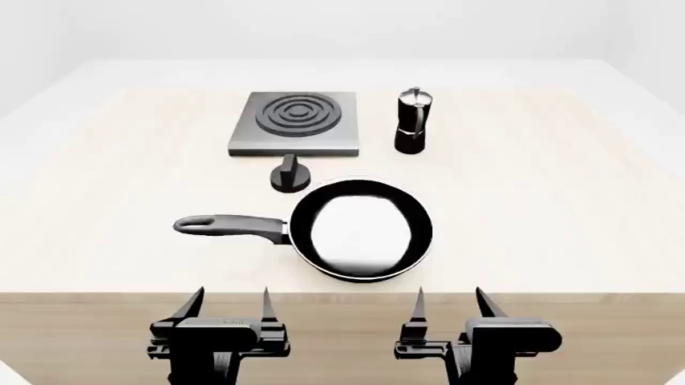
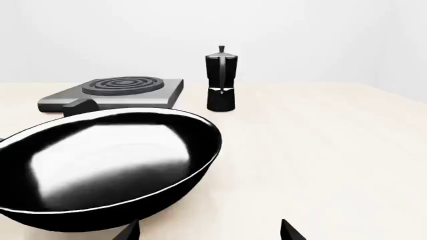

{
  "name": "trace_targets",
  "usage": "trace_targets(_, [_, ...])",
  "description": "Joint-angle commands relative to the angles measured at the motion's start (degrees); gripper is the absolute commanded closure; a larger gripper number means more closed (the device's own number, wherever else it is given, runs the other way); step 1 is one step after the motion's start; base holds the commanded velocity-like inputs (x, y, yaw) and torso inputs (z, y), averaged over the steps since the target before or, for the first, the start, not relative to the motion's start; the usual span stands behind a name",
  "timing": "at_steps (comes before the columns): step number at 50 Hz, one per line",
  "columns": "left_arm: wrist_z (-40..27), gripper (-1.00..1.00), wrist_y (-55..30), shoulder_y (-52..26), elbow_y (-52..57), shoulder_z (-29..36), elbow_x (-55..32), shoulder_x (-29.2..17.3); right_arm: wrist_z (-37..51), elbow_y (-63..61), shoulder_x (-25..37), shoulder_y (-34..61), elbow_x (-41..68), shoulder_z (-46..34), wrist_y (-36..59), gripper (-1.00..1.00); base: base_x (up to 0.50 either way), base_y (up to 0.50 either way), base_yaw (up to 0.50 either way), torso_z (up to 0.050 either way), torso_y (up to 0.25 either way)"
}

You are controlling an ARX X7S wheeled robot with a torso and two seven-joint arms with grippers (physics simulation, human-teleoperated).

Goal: Turn on the stove and put the frying pan on it.

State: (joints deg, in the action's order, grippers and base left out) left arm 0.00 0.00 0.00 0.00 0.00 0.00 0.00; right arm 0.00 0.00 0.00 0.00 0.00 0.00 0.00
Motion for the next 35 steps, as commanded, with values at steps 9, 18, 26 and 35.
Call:
trace_targets(9, [-2.45, -1.0, 0.79, 0.38, 0.41, 3.42, -1.34, -2.62, 3.0, -0.63, 2.36, -0.32, 1.94, -2.66, 0.43, -1.0, 0.0, 0.0, 0.0, 0.0, 0.0])
trace_targets(18, [-3.47, -1.0, 0.6, -0.06, -0.38, 4.29, -2.67, -3.35, 4.91, -0.94, 3.2, -0.01, 2.77, -3.54, 2.24, -1.0, 0.0, 0.03, 0.0, 0.0, 0.0])
trace_targets(26, [-4.48, -1.0, 0.43, -0.14, -0.41, 4.82, -3.41, -3.93, 5.33, -1.31, 3.77, 0.19, 4.75, -3.78, 3.21, -1.0, 0.0, 0.39, 0.0, 0.0, 0.0])
trace_targets(35, [-5.28, -1.0, 0.7, -0.18, -0.49, 5.69, -3.73, -4.58, 5.58, -1.16, 4.57, 0.26, 5.73, -4.66, 3.7, -1.0, 0.0, -0.01, 0.0, 0.0, 0.0])
